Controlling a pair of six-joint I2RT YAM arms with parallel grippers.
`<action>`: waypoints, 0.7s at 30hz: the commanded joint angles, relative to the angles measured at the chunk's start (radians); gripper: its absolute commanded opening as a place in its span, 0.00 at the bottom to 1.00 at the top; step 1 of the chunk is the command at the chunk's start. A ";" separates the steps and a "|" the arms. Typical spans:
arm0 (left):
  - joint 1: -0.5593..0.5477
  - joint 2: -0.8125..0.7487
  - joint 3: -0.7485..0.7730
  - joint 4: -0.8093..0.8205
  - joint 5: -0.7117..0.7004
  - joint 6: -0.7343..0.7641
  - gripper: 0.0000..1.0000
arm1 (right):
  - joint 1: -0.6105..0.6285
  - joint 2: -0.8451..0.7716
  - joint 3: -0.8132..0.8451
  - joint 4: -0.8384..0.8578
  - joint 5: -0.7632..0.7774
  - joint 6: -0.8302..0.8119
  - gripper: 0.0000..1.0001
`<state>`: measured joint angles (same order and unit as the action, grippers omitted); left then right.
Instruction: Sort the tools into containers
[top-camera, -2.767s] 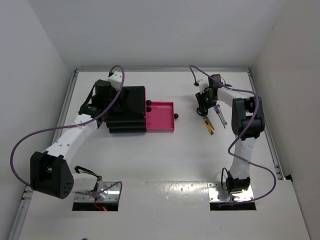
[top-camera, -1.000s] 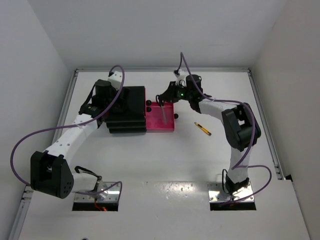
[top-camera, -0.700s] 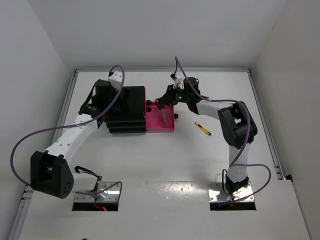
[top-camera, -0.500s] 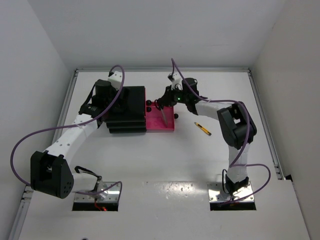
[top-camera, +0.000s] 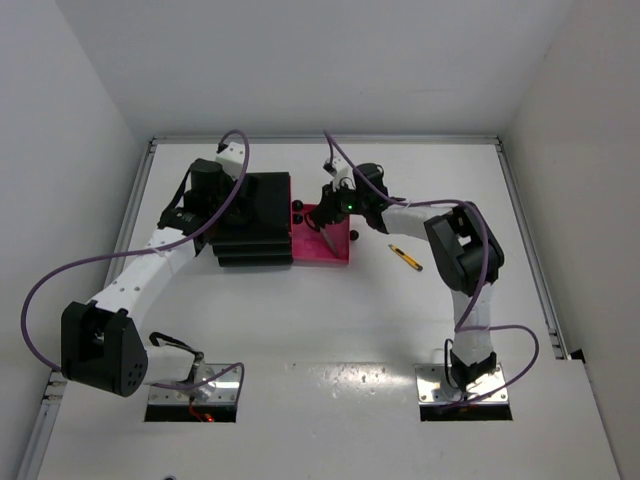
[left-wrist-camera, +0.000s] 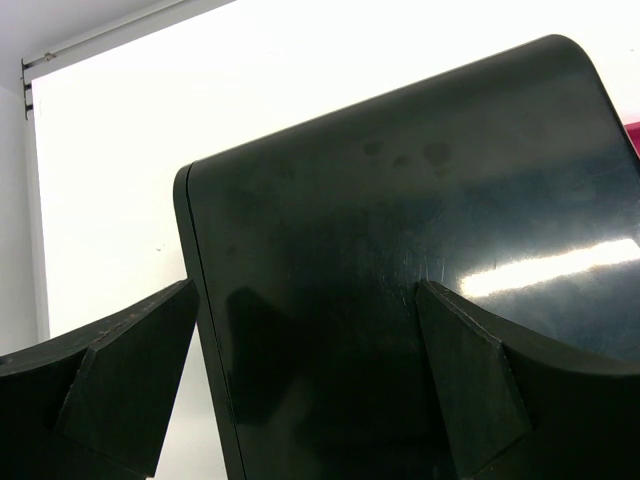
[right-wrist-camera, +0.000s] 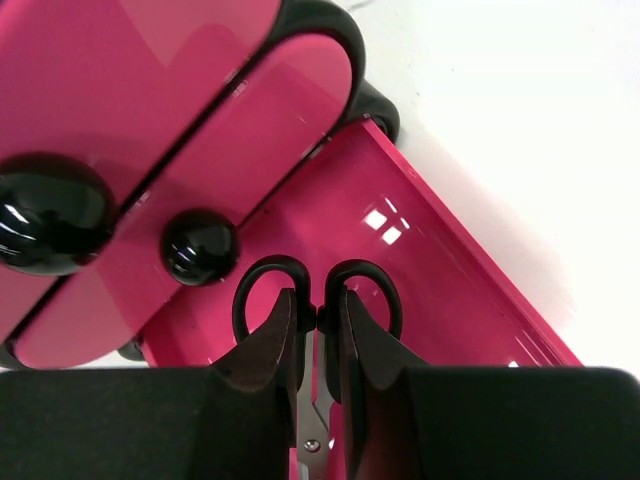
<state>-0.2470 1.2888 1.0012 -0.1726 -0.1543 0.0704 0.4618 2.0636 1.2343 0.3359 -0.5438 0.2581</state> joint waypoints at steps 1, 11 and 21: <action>0.008 0.026 -0.009 -0.070 -0.005 0.009 0.97 | 0.017 0.010 0.050 -0.008 0.004 -0.053 0.09; 0.008 0.035 -0.009 -0.061 -0.005 0.009 0.97 | 0.017 -0.065 0.014 0.046 -0.015 0.026 0.53; 0.017 -0.017 0.013 -0.051 -0.014 0.000 0.98 | -0.143 -0.270 -0.051 -0.020 -0.051 0.269 0.53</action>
<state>-0.2401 1.2919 1.0012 -0.1627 -0.1547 0.0662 0.3885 1.8851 1.2156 0.3023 -0.5632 0.4171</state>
